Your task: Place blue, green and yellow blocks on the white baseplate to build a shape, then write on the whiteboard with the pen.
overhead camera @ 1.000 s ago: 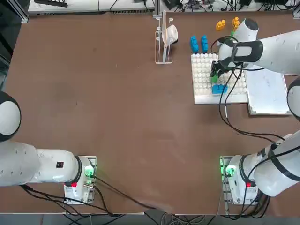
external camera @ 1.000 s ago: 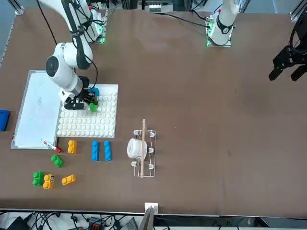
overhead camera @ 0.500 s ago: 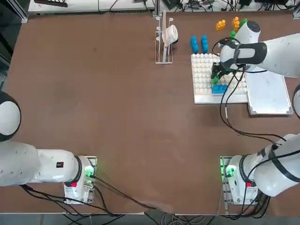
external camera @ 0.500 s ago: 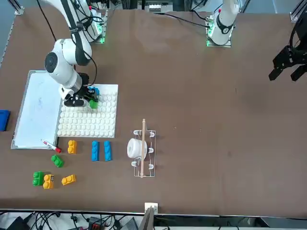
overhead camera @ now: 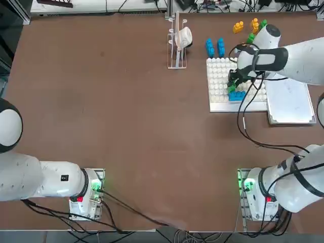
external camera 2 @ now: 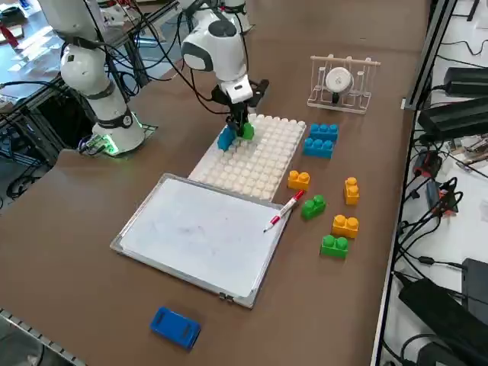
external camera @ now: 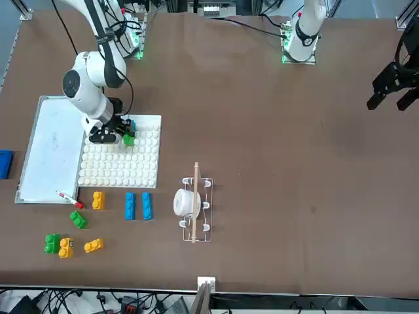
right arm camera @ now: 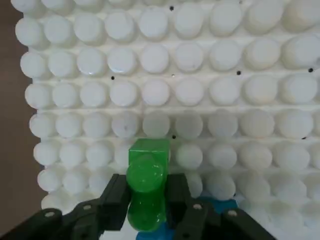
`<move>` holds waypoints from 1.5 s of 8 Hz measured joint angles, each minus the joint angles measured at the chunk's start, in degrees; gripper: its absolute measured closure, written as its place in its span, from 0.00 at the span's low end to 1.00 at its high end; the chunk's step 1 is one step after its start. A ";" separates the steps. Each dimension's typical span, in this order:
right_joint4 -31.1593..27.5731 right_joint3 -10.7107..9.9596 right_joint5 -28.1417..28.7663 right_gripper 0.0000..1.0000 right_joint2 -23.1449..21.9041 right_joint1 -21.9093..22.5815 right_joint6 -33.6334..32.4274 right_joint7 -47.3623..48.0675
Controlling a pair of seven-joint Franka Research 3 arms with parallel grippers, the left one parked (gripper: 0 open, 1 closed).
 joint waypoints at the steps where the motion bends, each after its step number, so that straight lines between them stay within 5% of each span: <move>1: -0.63 0.00 0.00 0.59 -0.02 0.00 0.93 0.00; 12: -2.30 0.02 -0.07 0.59 1.45 1.27 5.11 -2.73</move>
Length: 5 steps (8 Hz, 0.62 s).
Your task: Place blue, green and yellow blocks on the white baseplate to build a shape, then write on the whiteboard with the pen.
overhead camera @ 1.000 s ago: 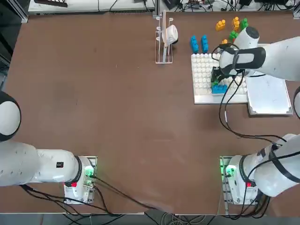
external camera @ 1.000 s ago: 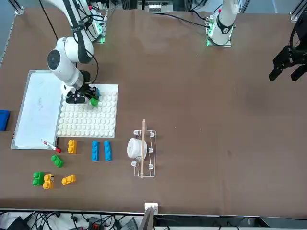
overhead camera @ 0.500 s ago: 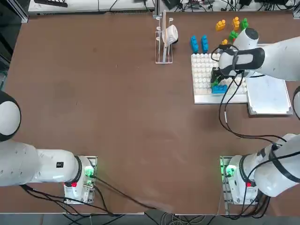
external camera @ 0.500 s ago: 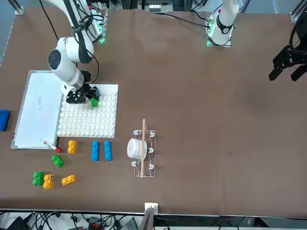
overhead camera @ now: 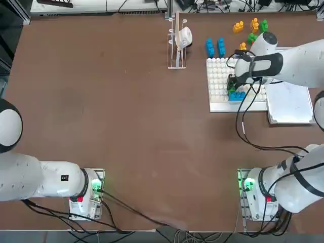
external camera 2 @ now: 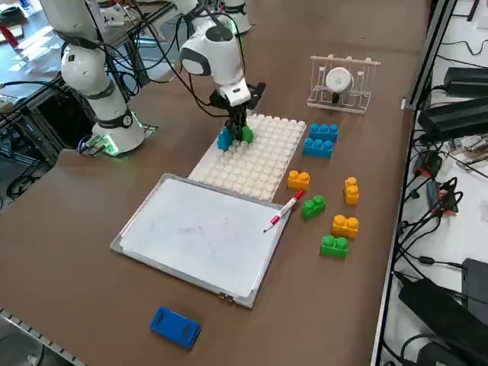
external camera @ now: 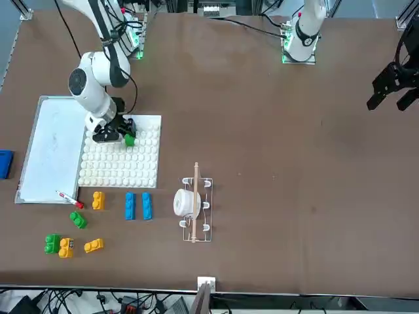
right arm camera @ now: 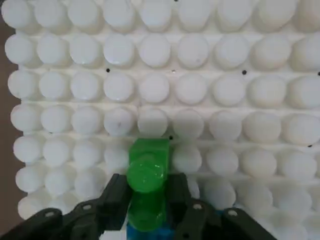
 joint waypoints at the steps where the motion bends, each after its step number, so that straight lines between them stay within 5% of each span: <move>1: -0.04 0.00 0.00 0.59 0.03 0.04 0.15 -0.28; 5: -0.19 0.00 0.00 0.59 0.04 0.13 0.49 -0.53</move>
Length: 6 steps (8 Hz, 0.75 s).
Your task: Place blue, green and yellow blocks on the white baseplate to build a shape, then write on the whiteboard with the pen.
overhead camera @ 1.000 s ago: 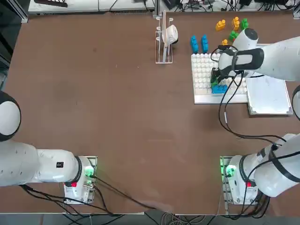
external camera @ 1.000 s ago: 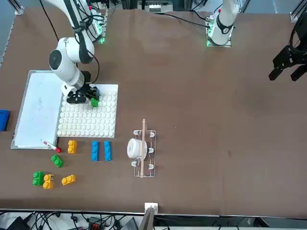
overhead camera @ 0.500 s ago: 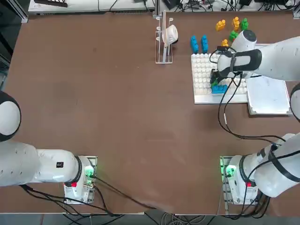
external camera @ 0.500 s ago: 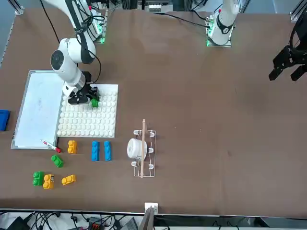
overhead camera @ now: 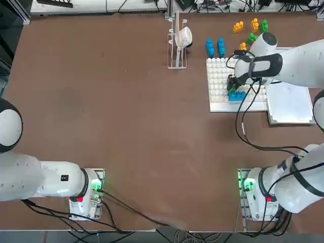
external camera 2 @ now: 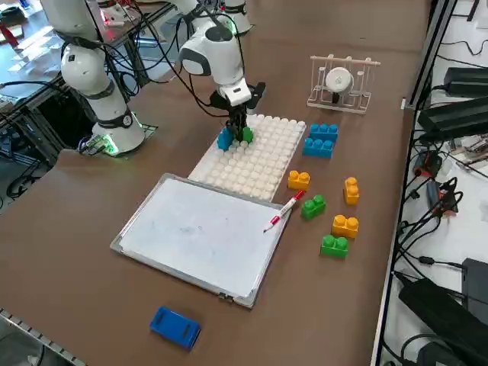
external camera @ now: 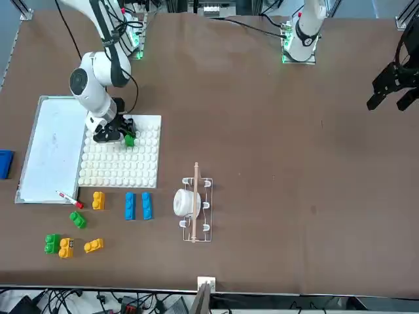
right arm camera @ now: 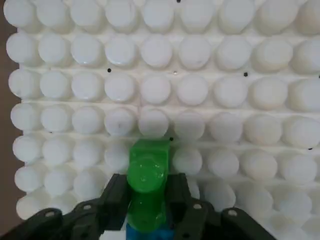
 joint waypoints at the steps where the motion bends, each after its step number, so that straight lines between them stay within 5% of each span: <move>1: 0.00 0.00 0.00 0.59 0.00 0.00 0.01 -0.02; 2: -0.01 0.00 0.00 0.57 0.03 0.03 0.03 -0.10; 4: -0.19 0.00 -0.01 0.25 2.06 0.43 0.86 -0.89; 6: -0.05 0.00 -0.01 0.16 2.52 0.94 1.37 -1.09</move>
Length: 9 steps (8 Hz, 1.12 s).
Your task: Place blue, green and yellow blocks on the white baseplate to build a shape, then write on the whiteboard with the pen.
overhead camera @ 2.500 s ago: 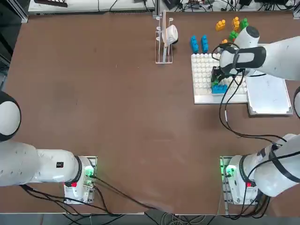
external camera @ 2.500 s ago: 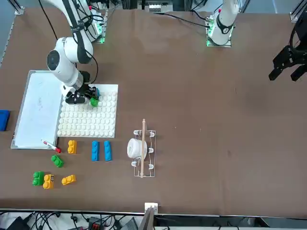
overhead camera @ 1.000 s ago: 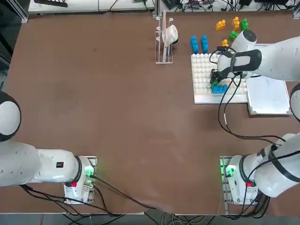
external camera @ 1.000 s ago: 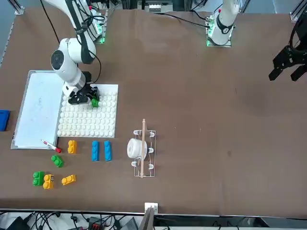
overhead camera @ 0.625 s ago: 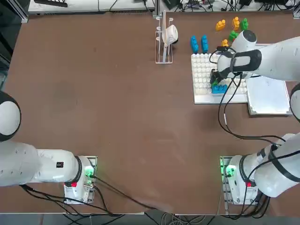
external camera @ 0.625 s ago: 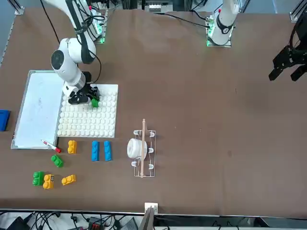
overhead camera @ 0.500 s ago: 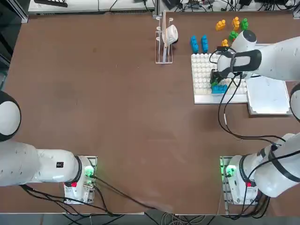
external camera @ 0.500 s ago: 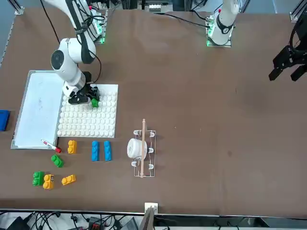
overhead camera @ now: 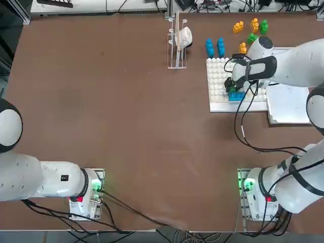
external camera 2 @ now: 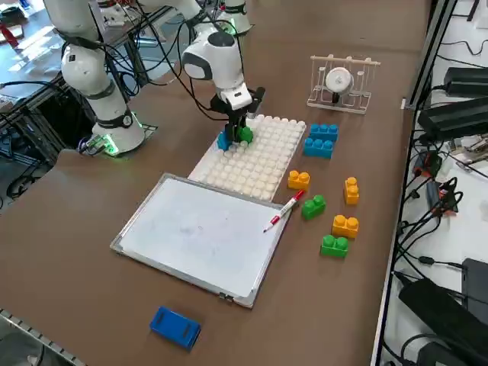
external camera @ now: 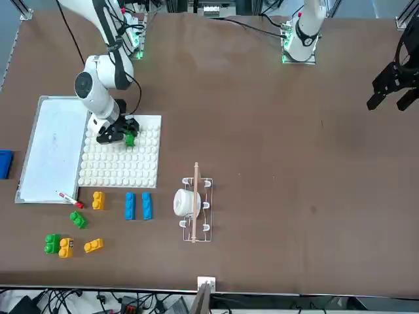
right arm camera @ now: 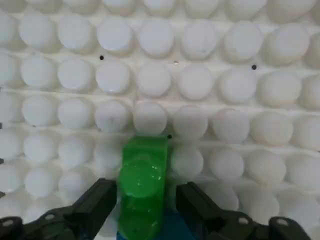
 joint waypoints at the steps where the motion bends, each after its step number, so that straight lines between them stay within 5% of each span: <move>1: 0.13 0.00 0.00 0.11 -0.05 0.21 0.11 -0.03; 5: 2.40 -0.30 0.00 0.01 -0.88 0.57 -0.06 -0.04; 9: 22.57 -1.53 -2.09 0.00 2.47 -4.68 -17.02 -0.18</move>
